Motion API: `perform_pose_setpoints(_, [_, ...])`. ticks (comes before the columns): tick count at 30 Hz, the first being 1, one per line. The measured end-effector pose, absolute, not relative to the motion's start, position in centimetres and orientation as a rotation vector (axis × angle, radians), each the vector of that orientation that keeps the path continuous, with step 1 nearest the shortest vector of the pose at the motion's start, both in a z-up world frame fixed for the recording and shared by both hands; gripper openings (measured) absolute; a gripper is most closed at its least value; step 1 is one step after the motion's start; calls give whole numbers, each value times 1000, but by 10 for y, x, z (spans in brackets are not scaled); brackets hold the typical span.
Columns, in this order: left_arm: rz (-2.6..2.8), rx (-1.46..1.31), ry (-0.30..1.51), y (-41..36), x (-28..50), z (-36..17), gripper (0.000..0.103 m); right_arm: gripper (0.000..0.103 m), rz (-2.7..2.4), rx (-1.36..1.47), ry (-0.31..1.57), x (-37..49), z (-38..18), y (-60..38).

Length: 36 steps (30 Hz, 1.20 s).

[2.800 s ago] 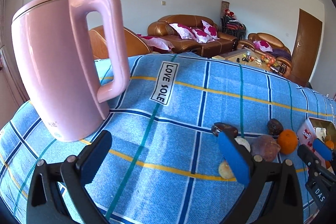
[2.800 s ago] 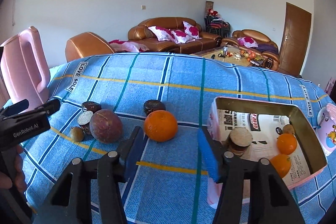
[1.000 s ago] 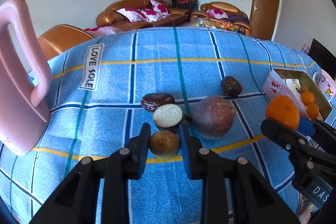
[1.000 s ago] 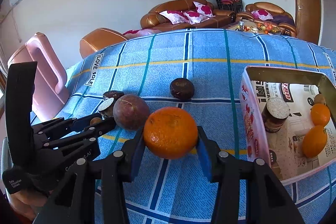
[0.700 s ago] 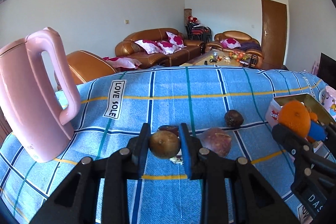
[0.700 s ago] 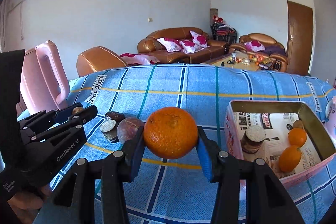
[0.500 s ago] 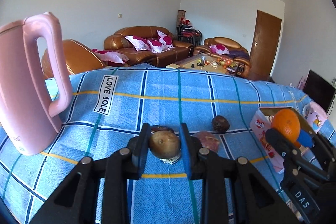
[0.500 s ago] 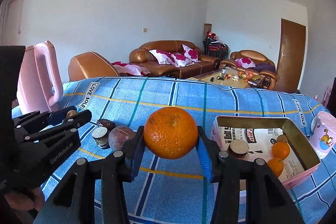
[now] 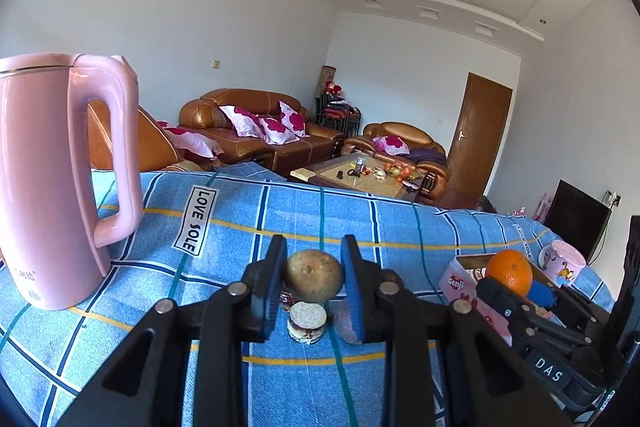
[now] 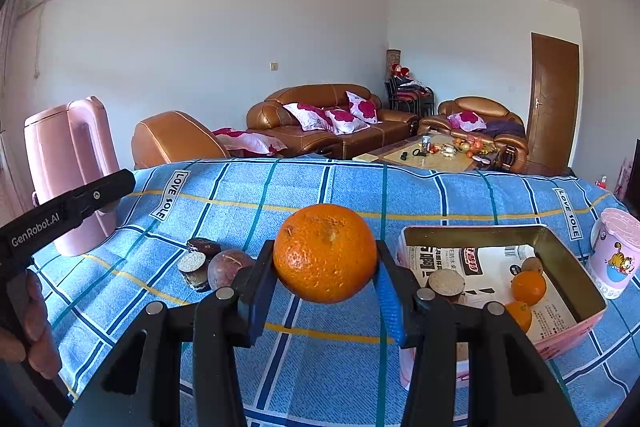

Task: Organize fruits
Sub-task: 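Carry the orange and the potato over the pink tin with both tools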

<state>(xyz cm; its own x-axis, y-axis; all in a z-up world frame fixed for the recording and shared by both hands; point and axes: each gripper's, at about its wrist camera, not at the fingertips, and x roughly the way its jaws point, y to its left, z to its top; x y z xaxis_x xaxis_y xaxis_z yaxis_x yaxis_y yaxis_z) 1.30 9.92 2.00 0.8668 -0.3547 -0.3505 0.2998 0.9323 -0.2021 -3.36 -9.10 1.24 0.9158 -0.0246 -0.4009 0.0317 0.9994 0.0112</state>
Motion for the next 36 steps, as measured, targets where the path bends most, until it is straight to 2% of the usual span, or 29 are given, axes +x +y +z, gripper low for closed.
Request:
perform_pose_setpoints(8, [-248, 0, 427, 69, 12, 6, 29, 49, -19, 12, 421, -30, 9, -92])
perform_pose_setpoints(36, [-229, 30, 475, 1, -6, -3, 29, 49, -61, -46, 443, -47, 4, -141])
